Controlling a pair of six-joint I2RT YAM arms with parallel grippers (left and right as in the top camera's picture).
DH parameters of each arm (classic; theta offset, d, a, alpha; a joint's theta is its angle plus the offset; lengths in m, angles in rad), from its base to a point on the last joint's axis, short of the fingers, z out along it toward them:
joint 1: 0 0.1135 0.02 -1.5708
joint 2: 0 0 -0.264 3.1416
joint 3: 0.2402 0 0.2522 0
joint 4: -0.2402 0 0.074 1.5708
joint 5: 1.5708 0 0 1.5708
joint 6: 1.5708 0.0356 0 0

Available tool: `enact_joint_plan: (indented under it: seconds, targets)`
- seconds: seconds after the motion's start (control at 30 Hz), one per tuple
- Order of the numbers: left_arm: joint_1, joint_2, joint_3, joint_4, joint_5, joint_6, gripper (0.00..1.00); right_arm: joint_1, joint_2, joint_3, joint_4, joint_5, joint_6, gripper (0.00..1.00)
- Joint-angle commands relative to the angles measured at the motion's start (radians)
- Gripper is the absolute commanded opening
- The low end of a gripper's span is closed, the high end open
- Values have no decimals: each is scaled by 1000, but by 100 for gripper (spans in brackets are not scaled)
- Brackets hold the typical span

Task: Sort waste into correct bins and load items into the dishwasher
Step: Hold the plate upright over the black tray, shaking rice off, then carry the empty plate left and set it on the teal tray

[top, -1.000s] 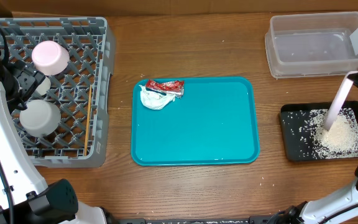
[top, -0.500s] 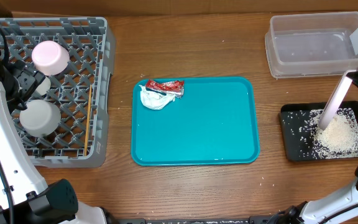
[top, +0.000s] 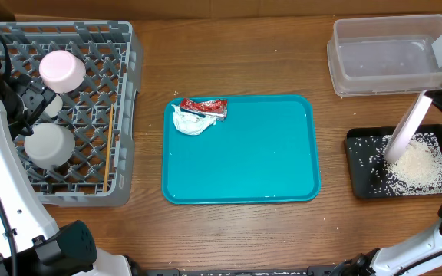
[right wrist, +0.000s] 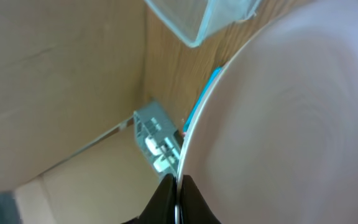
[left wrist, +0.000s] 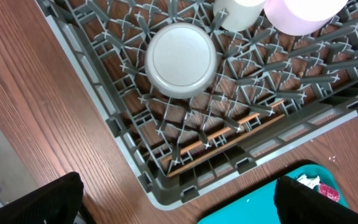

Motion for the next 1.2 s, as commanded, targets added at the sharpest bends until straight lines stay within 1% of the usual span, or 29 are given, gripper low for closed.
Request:
enact_joint_plan:
  seconds: [0.0,0.13,0.23,0.33,0.47,0.53,0.7,0.8,0.97,1.07,1.13,1.17]
  targets:
    - [2,9,4,-2,-3,19,100,39,-20,-5,-19,-128,-132,4]
    - [2,9,4,-2,-3,19,100,125,-32,-4,-19,-110,-142,4]
    - [2,9,4,-2,-3,19,100,222,-44,-4,-14,-100,-142,4]
    - [2,9,4,-2,-3,19,100,415,-58,-4,-2,-51,-141,4]
    - [2,9,4,-2,-3,19,100,582,-59,-4,54,15,-128,4]
    - [2,9,4,-2,-3,19,100,669,-59,-4,102,103,-82,4]
    - [2,9,4,-2,-3,19,100,921,-58,-5,211,422,74,4]
    - [2,9,4,-2,-3,19,100,1092,-56,-5,295,634,234,4]
    - [2,9,4,-2,-3,19,100,1344,-17,-6,412,904,437,4]
    - [2,9,4,-2,-3,19,100,1470,33,-24,495,1007,563,4]
    - [2,9,4,-2,-3,19,100,1545,87,-29,560,1027,637,4]
    - [2,9,4,-2,-3,19,100,1564,103,-29,578,1027,651,4]
